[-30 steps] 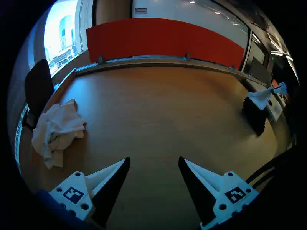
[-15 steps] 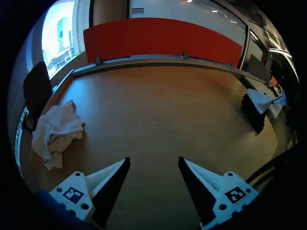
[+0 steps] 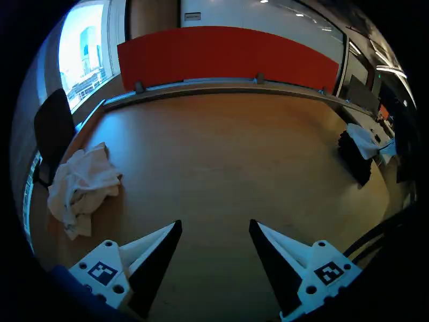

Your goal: Fold towel

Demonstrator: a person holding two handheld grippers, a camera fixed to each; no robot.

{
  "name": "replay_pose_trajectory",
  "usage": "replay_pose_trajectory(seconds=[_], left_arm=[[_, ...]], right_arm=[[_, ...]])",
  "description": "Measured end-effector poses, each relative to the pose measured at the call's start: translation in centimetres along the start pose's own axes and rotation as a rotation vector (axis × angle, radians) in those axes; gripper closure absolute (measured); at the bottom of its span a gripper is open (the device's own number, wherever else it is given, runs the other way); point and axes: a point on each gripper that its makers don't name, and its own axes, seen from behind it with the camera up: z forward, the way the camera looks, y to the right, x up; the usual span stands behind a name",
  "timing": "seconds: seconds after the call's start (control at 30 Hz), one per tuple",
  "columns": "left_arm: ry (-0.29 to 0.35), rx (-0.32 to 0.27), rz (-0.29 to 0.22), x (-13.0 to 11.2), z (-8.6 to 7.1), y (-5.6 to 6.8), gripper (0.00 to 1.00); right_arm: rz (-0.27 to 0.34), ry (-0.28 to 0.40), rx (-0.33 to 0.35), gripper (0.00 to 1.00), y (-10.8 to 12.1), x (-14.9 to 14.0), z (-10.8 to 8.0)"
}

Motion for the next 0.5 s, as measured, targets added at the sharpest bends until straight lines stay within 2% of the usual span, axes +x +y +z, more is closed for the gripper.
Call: replay_pose_trajectory(seconds=[0.27,0.5], left_arm=[[0.001,0.007,0.000,0.0,-0.1,0.1,0.07],[0.000,0.010,-0.001,0.0,-0.1,0.1,0.07]], right_arm=[[0.055,-0.027,-0.012,0.96,0.4,-1.6,2.1],[0.087,-0.022,-0.017,0.96,0.3,-1.7,2.9]])
